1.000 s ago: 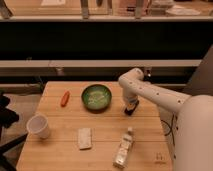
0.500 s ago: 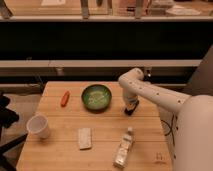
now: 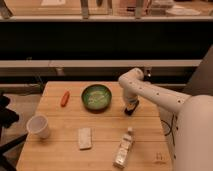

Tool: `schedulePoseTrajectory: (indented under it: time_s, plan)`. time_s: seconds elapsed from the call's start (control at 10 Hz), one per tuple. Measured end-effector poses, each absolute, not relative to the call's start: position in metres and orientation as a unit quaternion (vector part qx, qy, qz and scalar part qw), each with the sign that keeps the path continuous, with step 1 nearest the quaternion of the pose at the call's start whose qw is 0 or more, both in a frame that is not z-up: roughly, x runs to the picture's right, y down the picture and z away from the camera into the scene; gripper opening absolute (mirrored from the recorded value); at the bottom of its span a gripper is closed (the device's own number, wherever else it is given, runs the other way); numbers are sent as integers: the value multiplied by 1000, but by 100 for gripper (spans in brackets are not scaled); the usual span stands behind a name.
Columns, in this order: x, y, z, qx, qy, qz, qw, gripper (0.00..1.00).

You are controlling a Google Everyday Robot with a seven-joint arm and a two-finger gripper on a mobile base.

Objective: Push the eraser across the table

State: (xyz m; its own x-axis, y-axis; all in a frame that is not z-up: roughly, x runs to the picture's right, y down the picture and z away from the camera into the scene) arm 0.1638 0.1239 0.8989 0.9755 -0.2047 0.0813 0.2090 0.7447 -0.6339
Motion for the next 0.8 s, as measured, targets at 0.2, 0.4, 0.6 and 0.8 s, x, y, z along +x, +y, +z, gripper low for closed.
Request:
schedulePoseTrajectory:
  time_s: [0.2, 0.4, 0.6, 0.8]
  plan:
    - [164, 124, 899, -340, -3, -111, 934, 20]
    - [164, 124, 899, -340, -3, -111, 934, 33]
    - [164, 124, 899, -340, -3, -111, 934, 23]
    - [164, 124, 899, -340, -3, -111, 934, 8]
